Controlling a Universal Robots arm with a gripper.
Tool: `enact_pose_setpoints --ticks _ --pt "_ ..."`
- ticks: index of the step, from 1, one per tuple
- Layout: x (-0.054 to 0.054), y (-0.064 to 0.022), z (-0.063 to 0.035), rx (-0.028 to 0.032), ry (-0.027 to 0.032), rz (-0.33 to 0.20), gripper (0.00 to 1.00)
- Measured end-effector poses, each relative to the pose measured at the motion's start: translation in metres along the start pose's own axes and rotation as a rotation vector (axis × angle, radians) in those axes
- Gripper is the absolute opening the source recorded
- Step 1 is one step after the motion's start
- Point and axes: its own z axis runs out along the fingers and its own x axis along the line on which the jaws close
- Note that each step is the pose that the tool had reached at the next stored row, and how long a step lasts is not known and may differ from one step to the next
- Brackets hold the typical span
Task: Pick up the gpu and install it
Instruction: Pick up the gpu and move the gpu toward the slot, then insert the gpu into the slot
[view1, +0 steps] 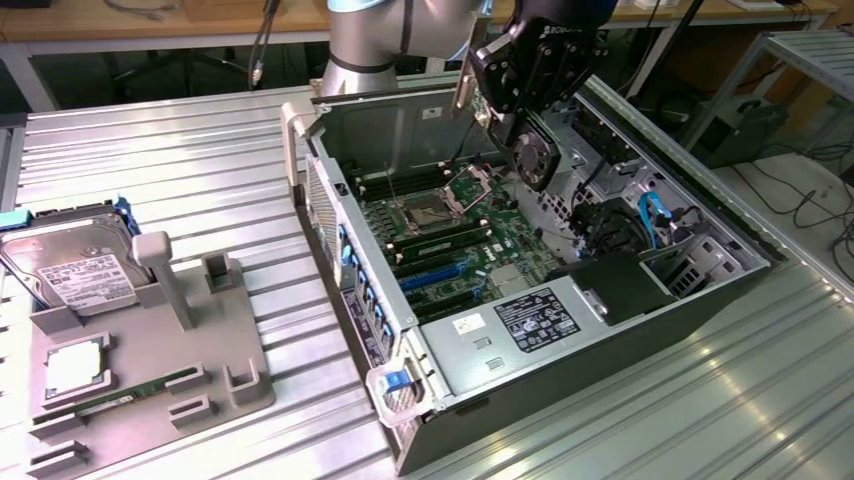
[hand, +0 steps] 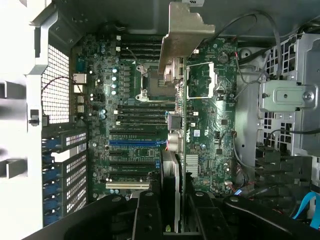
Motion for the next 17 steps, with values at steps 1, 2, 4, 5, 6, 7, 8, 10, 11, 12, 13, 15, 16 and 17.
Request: enact_pose_setpoints --ticks 1,2,4,5,6,7,8,10,11,12,13,15,16,17 --pt "0.0 0.0 0.0 0.0 0.0 0.0 0.27" --pt "0.0 0.0 0.0 0.0 0.0 0.0 0.27" --pt "0.0 0.0 0.0 0.0 0.0 0.0 0.27" --pt "0.0 0.0 0.0 0.0 -0.0001 0.0 0.27" --pt "0.0 0.0 0.0 0.0 0.0 0.0 0.27" --pt "0.0 0.0 0.0 0.0 0.0 0.0 0.27" --pt "0.0 0.0 0.0 0.0 0.0 0.0 0.27" --pt "0.0 0.0 0.0 -0.0002 0.0002 -0.008 0.27" --pt "0.0 0.0 0.0 -0.0004 0.0004 -0.015 0.27" --pt "0.0 0.0 0.0 -0.0007 0.0008 -0.025 0.27" --pt "0.0 0.0 0.0 -0.0009 0.0011 -0.033 0.27" --pt "0.0 0.0 0.0 -0.0016 0.0018 -0.056 0.27" --pt "0.0 0.0 0.0 -0.0019 0.0021 -0.067 0.27" --pt "0.0 0.0 0.0 -0.0023 0.0026 -0.08 0.27"
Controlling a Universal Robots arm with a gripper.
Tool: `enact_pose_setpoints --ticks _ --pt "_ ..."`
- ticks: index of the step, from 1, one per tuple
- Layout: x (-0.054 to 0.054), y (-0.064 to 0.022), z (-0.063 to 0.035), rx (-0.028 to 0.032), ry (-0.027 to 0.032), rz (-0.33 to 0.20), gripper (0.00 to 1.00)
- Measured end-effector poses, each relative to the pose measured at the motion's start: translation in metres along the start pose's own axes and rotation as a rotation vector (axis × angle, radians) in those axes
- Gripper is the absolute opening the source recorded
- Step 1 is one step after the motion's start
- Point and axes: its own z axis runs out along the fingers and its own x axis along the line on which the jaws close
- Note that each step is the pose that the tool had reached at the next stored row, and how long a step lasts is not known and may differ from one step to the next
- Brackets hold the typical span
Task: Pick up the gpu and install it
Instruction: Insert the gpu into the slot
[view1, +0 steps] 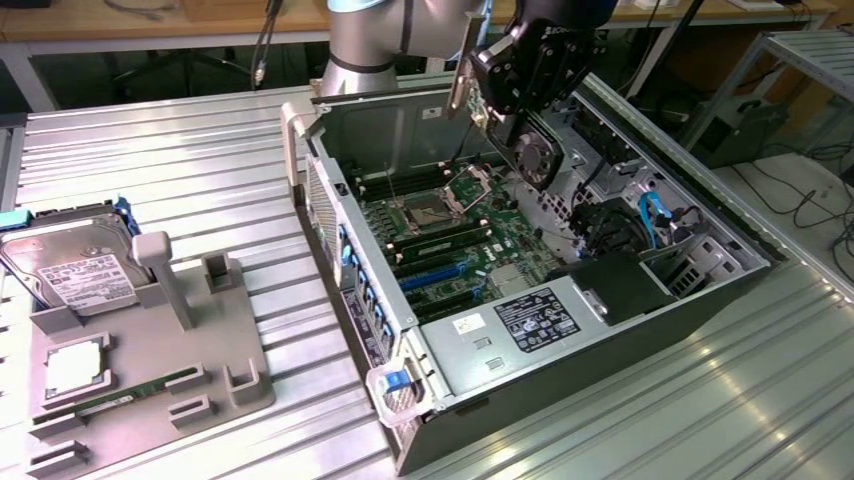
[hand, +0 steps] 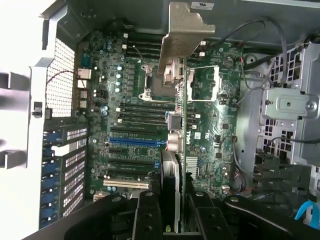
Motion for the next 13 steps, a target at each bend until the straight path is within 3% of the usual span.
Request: enact_pose_setpoints --ticks 4,13 --pt "0.0 0.0 0.0 -0.0015 0.0016 -0.05 0.27" --pt "0.0 0.0 0.0 -0.0064 0.0072 -0.223 0.27"
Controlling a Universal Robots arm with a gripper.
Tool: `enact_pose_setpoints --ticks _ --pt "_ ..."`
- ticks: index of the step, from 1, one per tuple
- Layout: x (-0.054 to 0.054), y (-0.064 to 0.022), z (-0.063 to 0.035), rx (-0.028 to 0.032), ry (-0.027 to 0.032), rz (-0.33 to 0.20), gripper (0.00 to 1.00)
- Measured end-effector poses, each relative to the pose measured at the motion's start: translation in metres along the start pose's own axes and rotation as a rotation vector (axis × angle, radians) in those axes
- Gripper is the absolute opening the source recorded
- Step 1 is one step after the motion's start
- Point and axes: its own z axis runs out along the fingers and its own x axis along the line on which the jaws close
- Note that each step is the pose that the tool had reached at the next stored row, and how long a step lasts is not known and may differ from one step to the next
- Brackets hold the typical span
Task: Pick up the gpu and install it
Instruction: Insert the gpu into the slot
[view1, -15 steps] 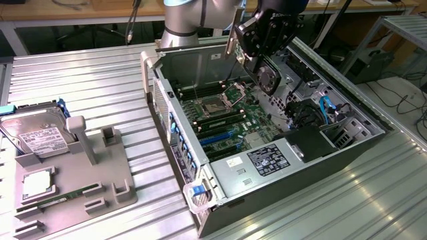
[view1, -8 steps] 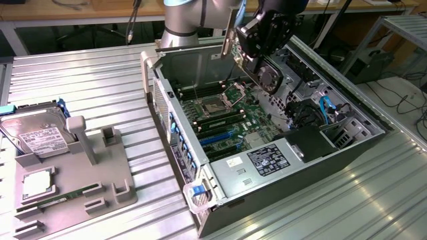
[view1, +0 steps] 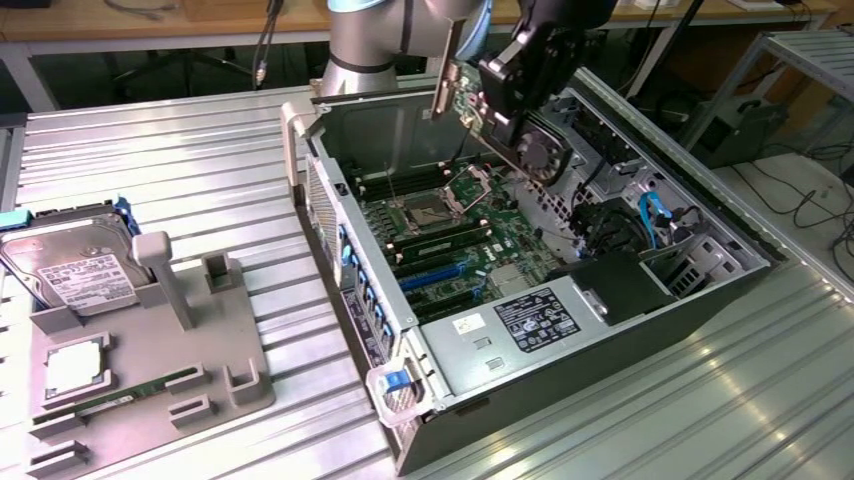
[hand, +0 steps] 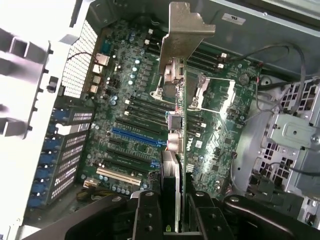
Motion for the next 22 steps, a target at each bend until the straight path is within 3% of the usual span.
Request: enact_pose_setpoints --ticks 22 --pt "0.0 0.0 0.0003 -0.0108 0.0123 -0.383 0.27"
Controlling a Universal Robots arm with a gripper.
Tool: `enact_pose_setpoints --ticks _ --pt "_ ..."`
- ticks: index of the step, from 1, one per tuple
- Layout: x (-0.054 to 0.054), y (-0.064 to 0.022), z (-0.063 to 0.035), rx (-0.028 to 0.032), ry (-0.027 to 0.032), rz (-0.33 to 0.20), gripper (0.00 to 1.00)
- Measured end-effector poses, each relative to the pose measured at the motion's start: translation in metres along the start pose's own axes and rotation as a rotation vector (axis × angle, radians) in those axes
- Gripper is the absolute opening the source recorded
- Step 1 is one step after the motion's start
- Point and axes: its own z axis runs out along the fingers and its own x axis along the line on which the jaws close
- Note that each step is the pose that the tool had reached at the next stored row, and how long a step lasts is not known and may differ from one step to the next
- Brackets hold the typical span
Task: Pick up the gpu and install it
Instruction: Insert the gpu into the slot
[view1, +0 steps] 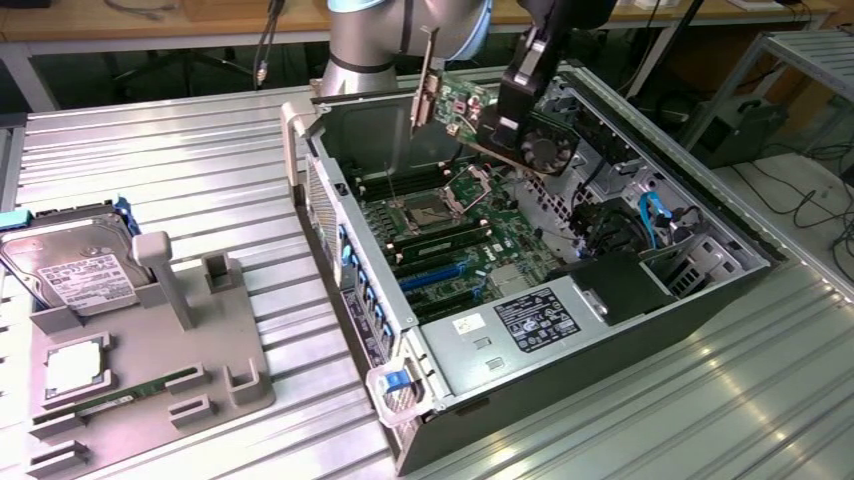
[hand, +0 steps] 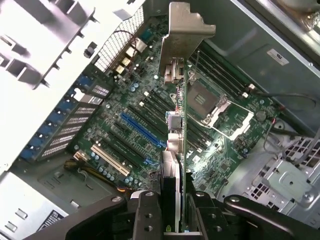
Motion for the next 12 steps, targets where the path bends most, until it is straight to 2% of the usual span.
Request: enact_pose_setpoints --ticks 12 --pt "0.0 0.0 0.0002 -0.0057 0.0064 -0.199 0.27"
